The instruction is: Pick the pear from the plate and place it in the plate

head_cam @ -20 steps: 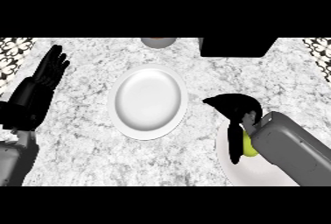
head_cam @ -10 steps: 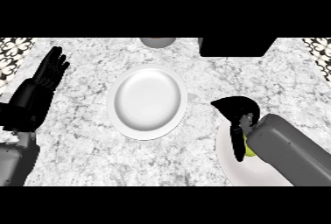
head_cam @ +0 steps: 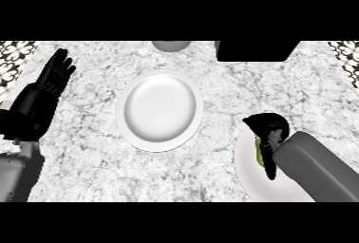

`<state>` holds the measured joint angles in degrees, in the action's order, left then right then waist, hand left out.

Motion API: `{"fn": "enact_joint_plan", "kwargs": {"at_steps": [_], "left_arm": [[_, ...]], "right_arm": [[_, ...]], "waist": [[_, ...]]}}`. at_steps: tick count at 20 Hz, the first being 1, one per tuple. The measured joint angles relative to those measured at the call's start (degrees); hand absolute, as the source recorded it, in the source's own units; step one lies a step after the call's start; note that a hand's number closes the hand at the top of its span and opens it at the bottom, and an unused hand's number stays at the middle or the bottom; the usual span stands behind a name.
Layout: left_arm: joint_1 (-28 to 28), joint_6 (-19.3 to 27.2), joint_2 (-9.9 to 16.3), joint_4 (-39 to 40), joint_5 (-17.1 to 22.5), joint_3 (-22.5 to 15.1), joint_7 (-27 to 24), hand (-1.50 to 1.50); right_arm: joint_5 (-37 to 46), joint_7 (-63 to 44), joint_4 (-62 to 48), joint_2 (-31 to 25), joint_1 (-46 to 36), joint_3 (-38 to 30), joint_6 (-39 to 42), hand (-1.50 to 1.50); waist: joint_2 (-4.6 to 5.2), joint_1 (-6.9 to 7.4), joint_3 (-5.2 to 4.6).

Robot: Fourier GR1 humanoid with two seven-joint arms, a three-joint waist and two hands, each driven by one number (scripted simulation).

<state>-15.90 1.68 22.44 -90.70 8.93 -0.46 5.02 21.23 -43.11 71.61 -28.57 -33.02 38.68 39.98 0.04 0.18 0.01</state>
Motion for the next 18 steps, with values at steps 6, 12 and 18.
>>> {"fn": "enact_joint_plan", "kwargs": {"at_steps": [6, 12, 18], "left_arm": [[0.53, -1.48, -1.41, -0.03, -1.1, 1.16, 0.04, 0.0], [-0.34, -2.2, -2.05, -1.02, -1.9, 2.3, 1.63, 0.0], [0.32, -2.57, -3.1, -0.87, -3.2, 1.9, 0.73, 0.0]], "right_arm": [[4.91, 2.94, -1.8, 1.86, 3.56, -2.49, 1.43, -1.5], [10.47, 6.17, -2.29, 2.89, 5.37, -2.93, 1.72, -1.5], [17.79, 13.58, -4.3, 2.79, 5.41, -3.02, -8.41, 1.5]], "waist": [[-0.03, -0.06, -0.01], [-0.77, 0.12, -0.41], [-1.04, 0.28, -0.83]]}}
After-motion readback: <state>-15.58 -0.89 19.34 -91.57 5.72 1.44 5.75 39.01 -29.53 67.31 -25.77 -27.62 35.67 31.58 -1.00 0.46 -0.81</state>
